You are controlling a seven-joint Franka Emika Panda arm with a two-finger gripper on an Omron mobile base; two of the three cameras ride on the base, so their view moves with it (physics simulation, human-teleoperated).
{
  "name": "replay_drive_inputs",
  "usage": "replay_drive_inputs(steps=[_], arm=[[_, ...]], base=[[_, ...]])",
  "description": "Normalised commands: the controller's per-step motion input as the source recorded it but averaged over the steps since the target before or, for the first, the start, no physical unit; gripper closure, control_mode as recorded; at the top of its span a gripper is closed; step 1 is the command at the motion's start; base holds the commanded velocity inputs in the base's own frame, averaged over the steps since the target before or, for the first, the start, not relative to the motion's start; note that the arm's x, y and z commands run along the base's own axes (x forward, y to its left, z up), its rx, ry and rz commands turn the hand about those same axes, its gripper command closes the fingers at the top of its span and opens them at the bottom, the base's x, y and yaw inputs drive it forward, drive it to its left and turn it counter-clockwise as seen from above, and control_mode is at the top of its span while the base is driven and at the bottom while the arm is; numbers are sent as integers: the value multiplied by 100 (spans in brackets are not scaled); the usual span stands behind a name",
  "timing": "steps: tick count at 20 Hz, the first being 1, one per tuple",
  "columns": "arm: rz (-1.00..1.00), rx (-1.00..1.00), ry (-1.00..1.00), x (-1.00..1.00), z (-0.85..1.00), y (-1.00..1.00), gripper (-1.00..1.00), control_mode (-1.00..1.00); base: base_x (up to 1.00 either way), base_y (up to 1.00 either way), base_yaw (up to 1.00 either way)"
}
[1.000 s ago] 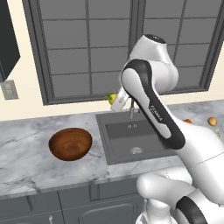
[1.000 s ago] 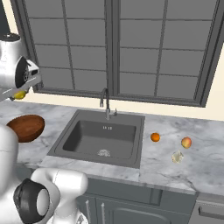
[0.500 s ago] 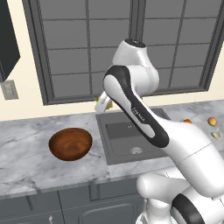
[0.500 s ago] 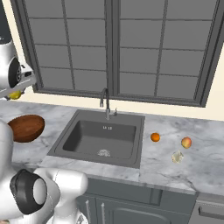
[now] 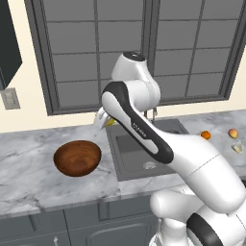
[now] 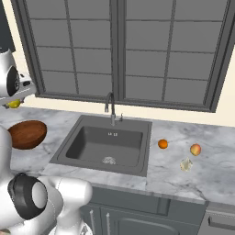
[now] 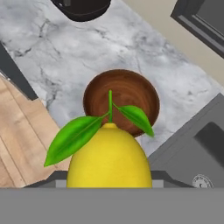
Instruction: There is a mixed pile of frozen fruits and vegetables on the counter. Locate all the frozen vegetables and place the items in a bowl on the counter. Take all the frozen fruits and defrost them in a running sink.
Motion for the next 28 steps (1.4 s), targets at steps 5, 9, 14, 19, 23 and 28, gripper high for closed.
replay_drive_inputs(steps=[5, 9, 14, 19, 23, 28], arm=[[-7, 0, 1, 13, -6, 17, 100, -100], [-9, 0, 3, 16, -8, 24, 100, -100], [-10, 0, 8, 13, -22, 16, 100, -100], [-8, 0, 5, 11, -27, 9, 100, -100], [-7, 0, 4, 9, -23, 5, 100, -100], [-6, 0, 3, 5, -21, 5, 100, -100]], base=[[0, 0, 0], [0, 0, 0], [0, 0, 0], [0, 0, 0], [0, 0, 0], [0, 0, 0]])
